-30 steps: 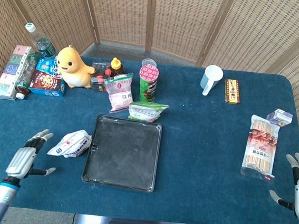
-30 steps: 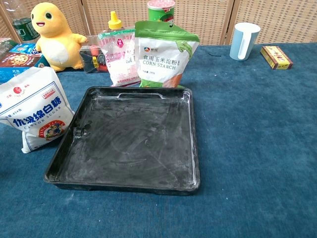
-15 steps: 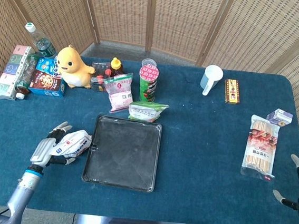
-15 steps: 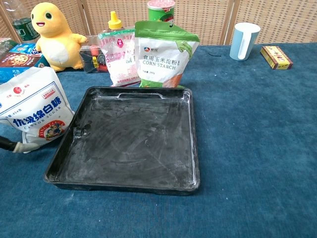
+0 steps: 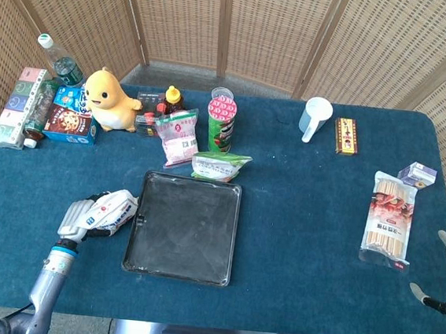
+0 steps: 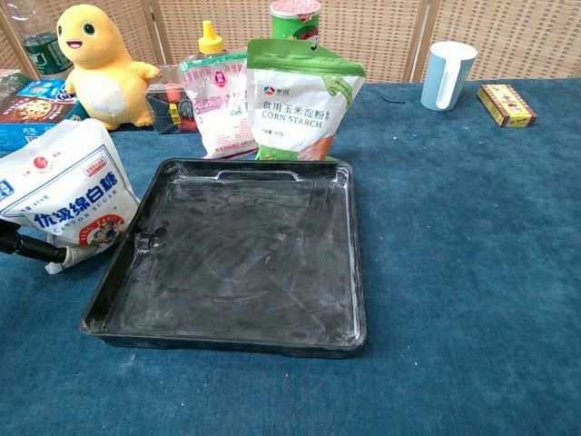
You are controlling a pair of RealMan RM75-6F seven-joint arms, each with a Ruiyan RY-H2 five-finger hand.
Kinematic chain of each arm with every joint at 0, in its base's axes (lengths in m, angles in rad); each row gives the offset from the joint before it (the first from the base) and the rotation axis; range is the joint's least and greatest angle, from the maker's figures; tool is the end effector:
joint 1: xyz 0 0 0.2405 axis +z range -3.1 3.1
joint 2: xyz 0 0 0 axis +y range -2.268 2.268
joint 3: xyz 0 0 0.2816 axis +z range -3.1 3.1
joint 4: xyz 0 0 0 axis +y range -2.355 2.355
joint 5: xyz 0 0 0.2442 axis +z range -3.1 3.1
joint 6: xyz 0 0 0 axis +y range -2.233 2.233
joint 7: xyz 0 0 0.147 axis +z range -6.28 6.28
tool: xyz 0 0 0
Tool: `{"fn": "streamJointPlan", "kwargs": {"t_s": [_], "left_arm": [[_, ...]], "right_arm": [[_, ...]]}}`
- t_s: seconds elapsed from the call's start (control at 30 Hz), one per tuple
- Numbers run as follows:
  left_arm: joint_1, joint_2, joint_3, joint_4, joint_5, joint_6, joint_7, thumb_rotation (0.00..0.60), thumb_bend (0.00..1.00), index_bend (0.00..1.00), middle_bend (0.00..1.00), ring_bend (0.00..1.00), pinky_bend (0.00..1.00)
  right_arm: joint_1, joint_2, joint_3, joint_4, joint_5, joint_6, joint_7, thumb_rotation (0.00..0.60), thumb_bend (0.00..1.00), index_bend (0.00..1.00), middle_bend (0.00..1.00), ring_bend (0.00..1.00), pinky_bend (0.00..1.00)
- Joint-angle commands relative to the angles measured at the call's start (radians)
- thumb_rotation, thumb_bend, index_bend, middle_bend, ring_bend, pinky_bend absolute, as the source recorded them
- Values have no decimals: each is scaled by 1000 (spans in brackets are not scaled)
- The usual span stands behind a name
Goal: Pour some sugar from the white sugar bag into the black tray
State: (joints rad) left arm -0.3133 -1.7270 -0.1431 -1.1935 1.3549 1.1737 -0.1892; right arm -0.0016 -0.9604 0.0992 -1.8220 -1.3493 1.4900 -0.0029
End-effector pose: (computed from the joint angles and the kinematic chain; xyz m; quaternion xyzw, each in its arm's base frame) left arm -0.3054 0.2770 -0.0693 -0.5487 -0.5487 -0.4478 0.4443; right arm -0.3423 -0.1670 0.1861 0.5151 -0.4407 0.3696 0.6355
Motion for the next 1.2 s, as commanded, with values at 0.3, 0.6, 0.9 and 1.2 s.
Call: {"fn": "streamJointPlan", "kwargs": {"t_s": [0.3, 0.6, 0.9, 1.2], "left_arm": [[7, 15, 25, 9, 79, 87, -60, 600, 341, 694, 512, 472, 478], [12, 105, 47, -55, 155, 157, -98, 600, 335, 700, 521, 486, 512], [-81, 260, 78, -103, 300, 127, 5, 600, 315, 701, 524, 490, 562], [-185, 411, 72, -230, 377, 24, 342, 600, 332, 702, 524, 491, 562]], "right_arm": [[3, -4, -2, 1, -1, -6, -7, 600, 119, 103, 29, 26, 22], [3, -7, -3, -2, -3, -5, -17, 600, 120, 103, 29, 27, 22], [2, -7, -3, -5, -3, -1, -21, 600, 120, 103, 29, 27, 22], [0, -5, -2, -5, -3, 1, -14, 600, 120, 103, 29, 27, 22]]}}
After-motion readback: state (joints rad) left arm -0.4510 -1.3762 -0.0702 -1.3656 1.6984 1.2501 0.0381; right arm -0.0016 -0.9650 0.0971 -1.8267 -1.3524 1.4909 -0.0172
